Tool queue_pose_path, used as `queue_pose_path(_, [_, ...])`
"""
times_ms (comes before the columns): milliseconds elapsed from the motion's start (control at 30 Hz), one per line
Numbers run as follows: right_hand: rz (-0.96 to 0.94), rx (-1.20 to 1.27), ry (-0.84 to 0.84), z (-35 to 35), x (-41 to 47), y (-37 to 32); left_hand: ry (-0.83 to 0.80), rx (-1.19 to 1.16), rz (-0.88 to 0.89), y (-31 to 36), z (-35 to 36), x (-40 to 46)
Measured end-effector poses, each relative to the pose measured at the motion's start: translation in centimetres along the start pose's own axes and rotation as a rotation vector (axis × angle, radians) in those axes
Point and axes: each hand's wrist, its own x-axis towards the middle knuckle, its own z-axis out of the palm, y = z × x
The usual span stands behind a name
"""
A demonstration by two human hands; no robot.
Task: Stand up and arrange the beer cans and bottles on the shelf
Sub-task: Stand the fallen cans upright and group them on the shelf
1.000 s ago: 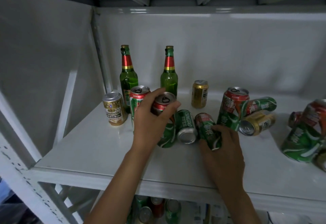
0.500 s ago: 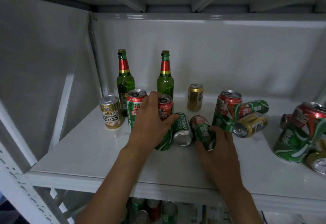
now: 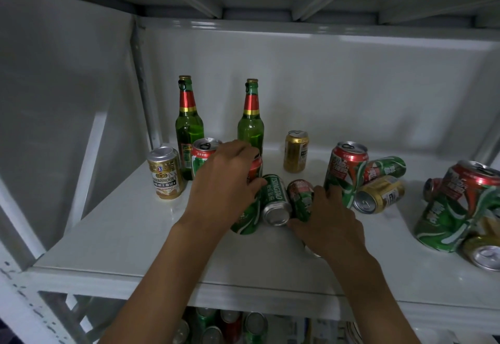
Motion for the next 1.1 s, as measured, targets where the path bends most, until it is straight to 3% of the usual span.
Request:
queue_pose_path(233, [-0.053, 0.290, 0.045, 0.3, -1.6, 0.7, 0.029, -0.034, 0.048, -1.6, 0.8, 0.0])
queue_pose_path(600, [-0.167, 0.646, 0.312, 1.8, -2.4, 1.6, 0.011, -0.019, 0.078, -4.0, 1.5, -0.6])
queue_pose_path(933, [-0.148, 0.910, 0.143, 3.3, -2.1, 0.9, 0.037, -0.077, 0.116, -5.0, 2.1, -0.8])
queue_pose_path(1100, [-0.197, 0.916, 0.151, 3.3, -2.2, 1.4, 0.042, -0.090, 0.122, -5.2, 2.3, -0.8])
